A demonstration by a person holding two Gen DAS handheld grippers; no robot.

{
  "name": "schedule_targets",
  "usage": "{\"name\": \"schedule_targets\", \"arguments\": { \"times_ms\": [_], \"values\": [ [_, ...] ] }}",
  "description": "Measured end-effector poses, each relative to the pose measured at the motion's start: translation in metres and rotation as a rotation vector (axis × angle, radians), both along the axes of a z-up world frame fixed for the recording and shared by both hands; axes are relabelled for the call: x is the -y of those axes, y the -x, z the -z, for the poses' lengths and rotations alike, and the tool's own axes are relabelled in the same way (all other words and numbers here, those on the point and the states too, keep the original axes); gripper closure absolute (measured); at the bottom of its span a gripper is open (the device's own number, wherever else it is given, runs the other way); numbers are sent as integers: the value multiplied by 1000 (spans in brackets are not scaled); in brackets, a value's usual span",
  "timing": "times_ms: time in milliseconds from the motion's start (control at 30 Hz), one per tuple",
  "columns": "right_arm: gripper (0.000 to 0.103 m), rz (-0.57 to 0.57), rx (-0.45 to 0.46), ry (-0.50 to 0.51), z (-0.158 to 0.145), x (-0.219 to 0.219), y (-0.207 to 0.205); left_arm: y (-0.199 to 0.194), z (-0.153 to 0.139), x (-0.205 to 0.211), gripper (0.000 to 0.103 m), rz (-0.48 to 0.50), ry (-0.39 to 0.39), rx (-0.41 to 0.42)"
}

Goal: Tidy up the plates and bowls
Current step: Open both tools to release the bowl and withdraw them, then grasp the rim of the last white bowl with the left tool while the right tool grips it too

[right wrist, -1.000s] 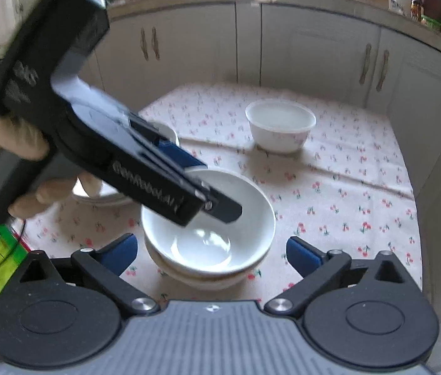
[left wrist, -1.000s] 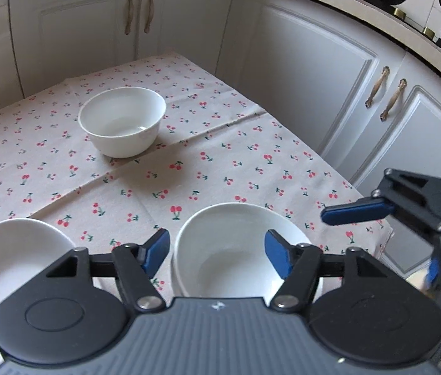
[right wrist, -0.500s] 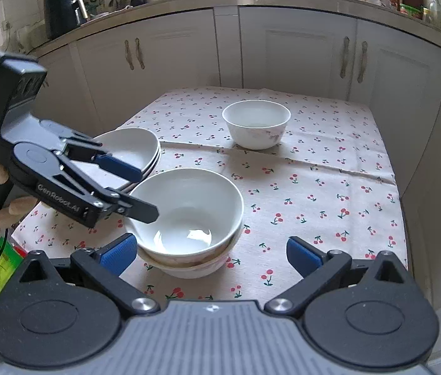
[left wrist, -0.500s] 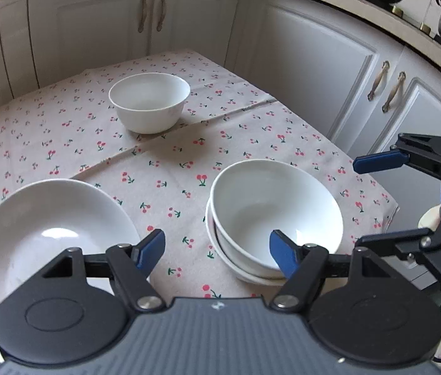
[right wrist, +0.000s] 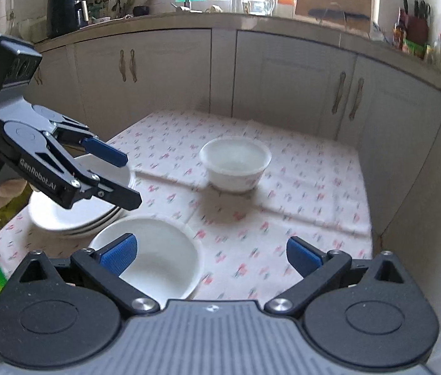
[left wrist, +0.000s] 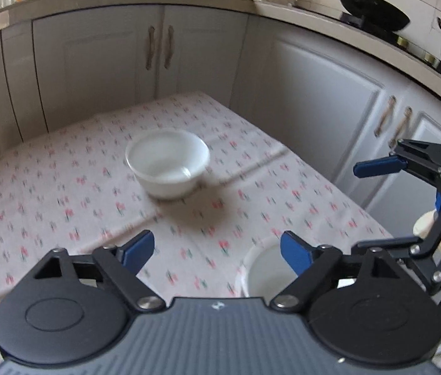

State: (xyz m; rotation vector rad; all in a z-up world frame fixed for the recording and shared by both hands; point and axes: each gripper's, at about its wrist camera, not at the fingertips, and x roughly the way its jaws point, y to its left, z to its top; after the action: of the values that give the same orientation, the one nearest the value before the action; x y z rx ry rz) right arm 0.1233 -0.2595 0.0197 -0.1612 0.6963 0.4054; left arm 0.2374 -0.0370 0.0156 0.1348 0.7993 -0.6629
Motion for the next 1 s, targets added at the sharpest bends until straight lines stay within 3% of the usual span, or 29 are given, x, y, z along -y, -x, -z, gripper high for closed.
{"name": "schedule_targets", "arguments": {
  "times_ms": [333, 500, 567, 667, 733, 867, 1000],
  "values": [
    [0, -79, -33, 17, 18, -2, -101, -109, 16, 17, 14, -123, -8, -58],
    [0, -105, -61, 41, 38, -10, -147, -147, 34, 32, 15, -122, -28, -95],
    [0, -119, -82, 41, 47, -12, -162, -156, 41, 35, 18, -124, -35, -109],
    [1, -130, -109, 69, 62, -17, -180, -169, 51, 41, 30, -115, -39, -143],
    [2, -134, -109, 75, 68, -19, -186, -173, 55, 42, 31, -106, -33, -155],
    [12, -158, -121, 85, 76, -27, -193, -179, 62, 44, 41, -87, -21, -186],
    [20, -181, -100, 107, 78, -34, -193, -180, 63, 44, 44, -82, -15, -190]
  ]
}}
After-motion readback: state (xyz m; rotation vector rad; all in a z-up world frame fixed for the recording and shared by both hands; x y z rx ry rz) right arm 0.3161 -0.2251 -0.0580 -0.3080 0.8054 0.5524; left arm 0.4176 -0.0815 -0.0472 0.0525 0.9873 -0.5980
